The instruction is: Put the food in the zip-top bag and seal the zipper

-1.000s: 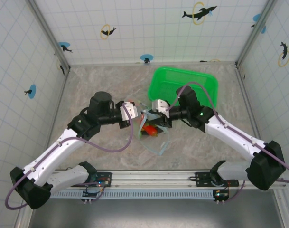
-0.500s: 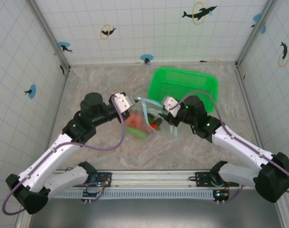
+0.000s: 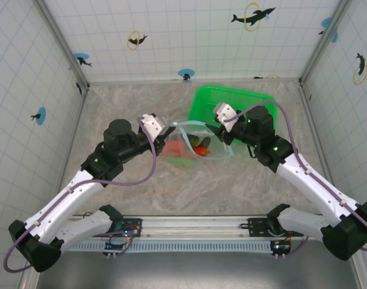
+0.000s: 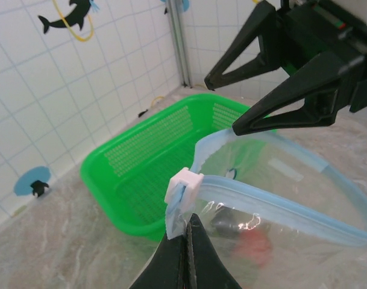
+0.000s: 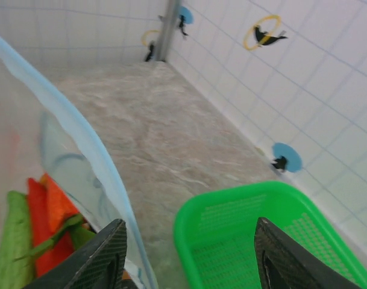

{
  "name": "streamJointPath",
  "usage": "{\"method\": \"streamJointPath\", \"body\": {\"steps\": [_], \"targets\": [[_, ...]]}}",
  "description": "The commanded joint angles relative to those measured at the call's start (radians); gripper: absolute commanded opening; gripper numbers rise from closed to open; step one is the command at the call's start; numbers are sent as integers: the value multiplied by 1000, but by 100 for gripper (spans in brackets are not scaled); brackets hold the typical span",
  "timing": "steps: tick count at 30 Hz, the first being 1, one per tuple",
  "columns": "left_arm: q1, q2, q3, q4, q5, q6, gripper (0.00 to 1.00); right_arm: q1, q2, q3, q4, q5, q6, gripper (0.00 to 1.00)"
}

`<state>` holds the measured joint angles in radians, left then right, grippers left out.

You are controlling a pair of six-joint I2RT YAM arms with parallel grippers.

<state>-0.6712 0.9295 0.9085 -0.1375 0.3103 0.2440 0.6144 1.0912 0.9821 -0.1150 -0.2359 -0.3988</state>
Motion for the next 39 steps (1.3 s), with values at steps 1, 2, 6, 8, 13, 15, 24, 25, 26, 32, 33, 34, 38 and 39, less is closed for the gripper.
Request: {"method": "streamJointPath", "body": {"steps": [1,2,6,8,13,15,24,25,26,32,33,34,38,39], "targets": [[4,-2,3,58,85,-42,0,9,-2,99,-92,-250,31,58],[4,3,4,53,98,-41,0,15,4,109,-95,-294,36,57],[4,8,0,37,165,-37,0,53,31,110,-43,-411,61,51],[4,10,-1,29,188,-37,0,74,51,116,-22,-433,73,49],[4,26,12,-12,221,-37,0,125,99,132,10,-452,80,48],[4,31,11,-18,230,-38,0,125,108,130,36,-457,90,48],[2,39,-2,-28,243,-29,0,96,146,141,91,-549,141,23],[2,38,-2,-28,243,-28,0,94,153,144,92,-556,145,22],[2,39,-2,-28,244,-28,0,93,158,147,92,-559,148,21],[1,45,0,-31,245,-25,0,98,162,141,129,-585,181,16],[1,45,-1,-31,244,-23,0,98,161,139,132,-582,180,14],[1,45,1,-31,244,-23,0,98,162,139,133,-581,181,11],[1,43,4,-35,226,-20,10,96,161,139,127,-570,180,0],[1,40,2,-35,218,-20,23,95,159,138,127,-569,180,0]]}}
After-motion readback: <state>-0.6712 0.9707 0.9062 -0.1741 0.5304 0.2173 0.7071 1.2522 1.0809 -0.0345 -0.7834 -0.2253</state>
